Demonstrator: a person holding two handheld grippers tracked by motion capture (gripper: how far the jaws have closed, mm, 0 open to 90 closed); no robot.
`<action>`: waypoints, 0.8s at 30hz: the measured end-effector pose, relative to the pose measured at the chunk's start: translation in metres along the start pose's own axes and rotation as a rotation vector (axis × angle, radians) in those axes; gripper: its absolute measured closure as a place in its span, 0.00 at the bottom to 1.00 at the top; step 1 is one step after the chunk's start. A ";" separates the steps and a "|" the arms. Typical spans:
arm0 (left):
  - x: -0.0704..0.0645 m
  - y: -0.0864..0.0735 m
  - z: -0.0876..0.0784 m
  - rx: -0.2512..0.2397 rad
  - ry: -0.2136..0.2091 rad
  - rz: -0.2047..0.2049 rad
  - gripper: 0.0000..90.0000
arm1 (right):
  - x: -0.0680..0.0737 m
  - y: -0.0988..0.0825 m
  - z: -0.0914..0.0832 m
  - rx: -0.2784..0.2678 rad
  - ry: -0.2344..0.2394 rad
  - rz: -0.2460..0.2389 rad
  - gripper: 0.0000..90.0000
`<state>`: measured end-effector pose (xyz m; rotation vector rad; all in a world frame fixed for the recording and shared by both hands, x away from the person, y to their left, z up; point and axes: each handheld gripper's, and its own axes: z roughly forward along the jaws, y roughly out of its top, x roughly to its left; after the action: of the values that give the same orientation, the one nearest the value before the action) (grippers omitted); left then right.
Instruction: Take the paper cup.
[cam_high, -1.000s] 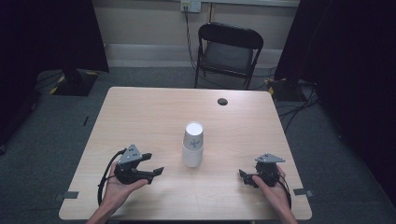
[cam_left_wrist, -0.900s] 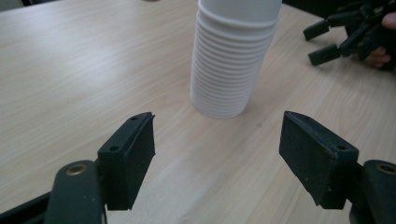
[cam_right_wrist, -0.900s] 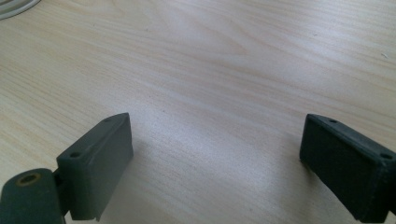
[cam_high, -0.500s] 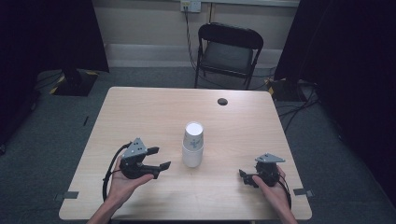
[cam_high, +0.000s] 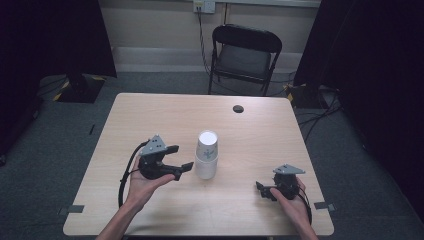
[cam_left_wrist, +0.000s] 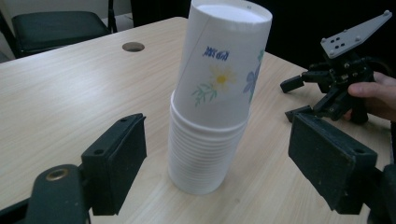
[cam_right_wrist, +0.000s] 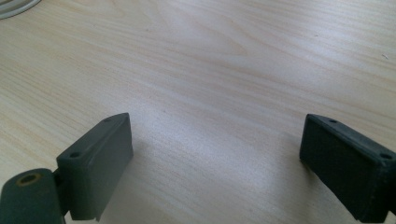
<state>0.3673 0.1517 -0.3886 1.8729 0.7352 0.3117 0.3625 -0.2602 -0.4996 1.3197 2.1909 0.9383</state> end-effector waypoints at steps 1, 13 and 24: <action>0.000 0.002 0.001 -0.001 0.004 0.009 0.21 | 0.000 0.000 0.000 0.000 0.000 0.000 0.10; -0.002 0.014 0.012 -0.026 0.003 0.042 0.17 | 0.000 0.000 0.000 0.000 0.000 0.000 0.10; -0.005 0.033 0.038 -0.001 -0.026 0.066 0.19 | 0.000 0.000 0.000 0.000 0.000 0.000 0.10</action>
<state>0.3951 0.1117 -0.3741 1.8999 0.6564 0.3292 0.3625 -0.2603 -0.4996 1.3190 2.1908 0.9384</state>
